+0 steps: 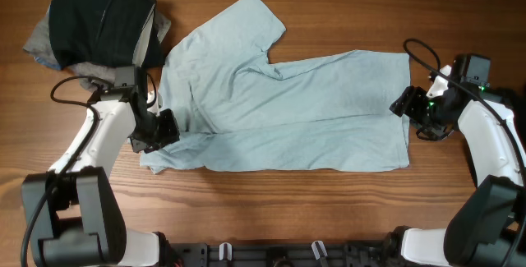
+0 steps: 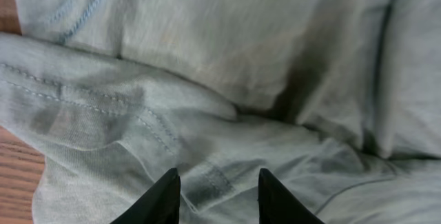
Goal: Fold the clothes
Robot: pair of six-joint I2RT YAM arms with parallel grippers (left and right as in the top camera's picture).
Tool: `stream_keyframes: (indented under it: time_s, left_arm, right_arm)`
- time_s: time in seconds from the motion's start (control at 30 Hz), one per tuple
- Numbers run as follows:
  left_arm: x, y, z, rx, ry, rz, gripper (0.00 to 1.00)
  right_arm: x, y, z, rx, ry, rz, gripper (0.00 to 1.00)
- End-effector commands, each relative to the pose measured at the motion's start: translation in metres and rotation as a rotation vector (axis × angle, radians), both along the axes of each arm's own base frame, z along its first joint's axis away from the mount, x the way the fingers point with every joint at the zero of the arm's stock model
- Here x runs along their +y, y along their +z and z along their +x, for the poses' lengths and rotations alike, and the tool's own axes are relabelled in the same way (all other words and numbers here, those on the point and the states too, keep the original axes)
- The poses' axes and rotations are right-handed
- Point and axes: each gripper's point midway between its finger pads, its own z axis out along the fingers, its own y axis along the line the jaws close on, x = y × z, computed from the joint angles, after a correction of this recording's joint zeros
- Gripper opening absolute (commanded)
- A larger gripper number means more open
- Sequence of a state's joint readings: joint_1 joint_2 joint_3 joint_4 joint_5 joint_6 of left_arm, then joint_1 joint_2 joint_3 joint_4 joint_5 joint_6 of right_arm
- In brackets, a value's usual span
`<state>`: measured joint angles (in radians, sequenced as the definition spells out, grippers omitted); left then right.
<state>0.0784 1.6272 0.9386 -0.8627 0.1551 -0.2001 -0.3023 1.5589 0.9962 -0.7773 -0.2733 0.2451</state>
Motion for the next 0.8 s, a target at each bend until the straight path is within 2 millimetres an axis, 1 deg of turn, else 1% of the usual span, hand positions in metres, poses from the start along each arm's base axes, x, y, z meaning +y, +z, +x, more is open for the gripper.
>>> stream_keyframes:
  time_s: [0.0,0.07,0.1,0.17,0.23,0.27,0.33,0.4,0.47,0.5,0.53,0.67,0.77]
  left_arm:
    - [0.009,-0.011,-0.013,0.07,0.01,0.058,0.4]
    - [0.018,-0.013,-0.016,0.085,0.011,0.108,0.43]
    - [0.021,-0.014,-0.015,0.087,0.016,0.125,0.44]
    - [0.021,-0.015,-0.008,0.06,0.018,0.126,0.36]
    - [0.021,-0.015,-0.007,0.054,0.018,0.127,0.25]
    - [0.021,-0.015,-0.005,0.048,0.018,0.127,0.21]
    - [0.021,-0.017,-0.003,0.036,0.019,0.124,0.19]
    - [0.017,-0.021,-0.007,0.039,0.019,0.102,0.2]
    - [0.014,-0.025,-0.015,0.061,0.018,0.089,0.25]
    - [0.014,-0.027,-0.017,0.067,0.017,0.088,0.17]
    - [0.014,-0.027,-0.018,0.07,0.018,0.088,0.05]
    - [0.014,-0.022,-0.012,0.056,0.018,0.089,0.04]
    - [0.015,-0.01,-0.002,0.038,0.019,0.09,0.04]
  right_arm:
    - [0.004,-0.003,0.0,0.006,0.014,0.019,0.68]
    - [0.004,-0.003,0.0,0.006,0.014,0.019,0.68]
    - [0.004,-0.003,0.0,0.006,0.014,0.02,0.68]
    - [0.003,-0.003,0.0,0.005,0.013,0.019,0.68]
    - [0.004,-0.003,0.0,0.006,0.014,0.019,0.68]
    - [0.004,-0.003,0.0,0.006,0.014,0.019,0.68]
    - [0.003,-0.003,0.0,0.006,0.014,0.019,0.68]
    - [0.003,-0.003,0.0,0.006,0.013,0.019,0.68]
    - [0.004,-0.003,-0.001,0.007,0.013,0.019,0.68]
    - [0.004,-0.003,0.0,0.007,0.013,0.02,0.68]
    - [0.004,-0.003,0.0,0.007,0.013,0.02,0.68]
    - [0.003,-0.003,0.0,0.006,0.013,0.019,0.69]
    - [0.003,-0.003,0.0,0.006,0.013,0.019,0.69]
